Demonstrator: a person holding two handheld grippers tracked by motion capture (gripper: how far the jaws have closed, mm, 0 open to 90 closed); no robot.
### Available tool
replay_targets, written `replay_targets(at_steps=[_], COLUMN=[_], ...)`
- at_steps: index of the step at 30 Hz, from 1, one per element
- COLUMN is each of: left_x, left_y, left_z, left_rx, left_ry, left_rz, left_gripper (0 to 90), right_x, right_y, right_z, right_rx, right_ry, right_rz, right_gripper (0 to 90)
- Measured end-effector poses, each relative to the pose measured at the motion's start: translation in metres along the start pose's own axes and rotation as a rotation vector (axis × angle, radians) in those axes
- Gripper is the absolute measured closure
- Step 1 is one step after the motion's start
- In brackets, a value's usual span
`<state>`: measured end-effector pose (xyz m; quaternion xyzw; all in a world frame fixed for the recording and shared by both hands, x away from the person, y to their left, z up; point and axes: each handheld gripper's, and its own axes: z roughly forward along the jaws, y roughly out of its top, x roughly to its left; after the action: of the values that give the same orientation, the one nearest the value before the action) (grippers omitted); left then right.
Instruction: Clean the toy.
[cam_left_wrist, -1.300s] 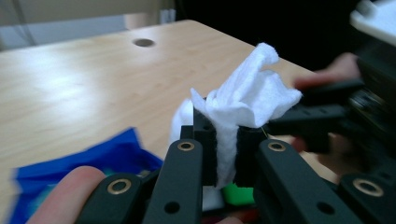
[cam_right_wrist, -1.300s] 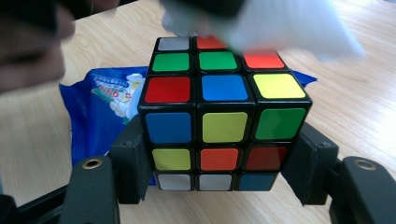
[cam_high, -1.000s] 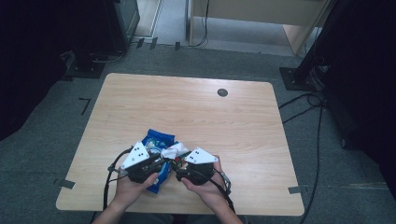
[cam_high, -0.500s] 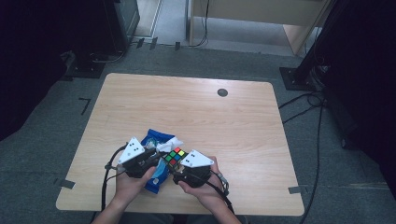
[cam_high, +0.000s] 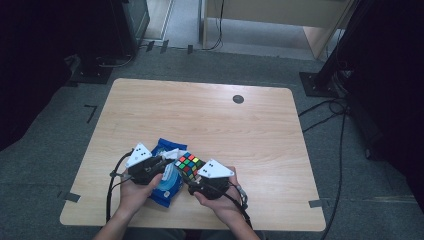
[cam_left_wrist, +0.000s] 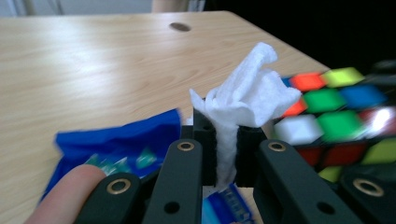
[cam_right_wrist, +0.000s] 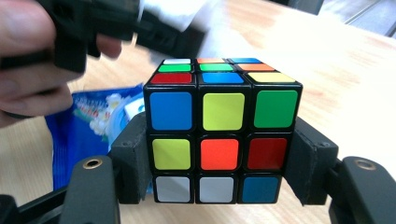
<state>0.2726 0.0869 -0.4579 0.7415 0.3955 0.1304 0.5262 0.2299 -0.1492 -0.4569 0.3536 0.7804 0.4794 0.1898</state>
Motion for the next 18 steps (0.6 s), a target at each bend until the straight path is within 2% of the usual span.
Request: replay_targets(at_steps=[2,4,6,8,11,13,15,18], left_x=[0.006,0.008,0.003,-0.004,-0.015,-0.019,-0.022,-0.028], left_y=[-0.003,-0.005,-0.007,-0.007,-0.004,-0.005,-0.006,-0.005], left_z=[0.002,0.009,0.013,0.012,0.01,0.012,0.012,0.009], left_rx=[0.035,0.094,0.127,0.121,0.14,0.178,0.175,0.113], left_ry=[0.01,-0.023,-0.014,-0.005,0.029,0.031,0.039,0.016], left_rz=[-0.008,-0.009,0.044,0.107,0.248,0.305,0.326,0.33], left_gripper=[82.4,73.9,59.6,49.5,35.1,26.5,20.8,17.4], right_x=[-0.006,-0.013,-0.02,-0.027,-0.034,-0.037,-0.037,-0.031], right_y=[0.002,0.004,0.005,0.007,0.01,0.012,0.015,0.019], right_z=[-0.004,-0.01,-0.015,-0.02,-0.028,-0.032,-0.035,-0.036], right_rx=[-0.013,-0.025,-0.041,-0.055,-0.077,-0.089,-0.101,-0.106], right_ry=[-0.011,-0.021,-0.035,-0.048,-0.056,-0.045,-0.034,-0.003], right_rz=[0.014,0.035,0.055,0.074,0.106,0.121,0.127,0.123], right_gripper=[34.9,34.9,34.9,34.9,34.9,34.9,34.9,34.8])
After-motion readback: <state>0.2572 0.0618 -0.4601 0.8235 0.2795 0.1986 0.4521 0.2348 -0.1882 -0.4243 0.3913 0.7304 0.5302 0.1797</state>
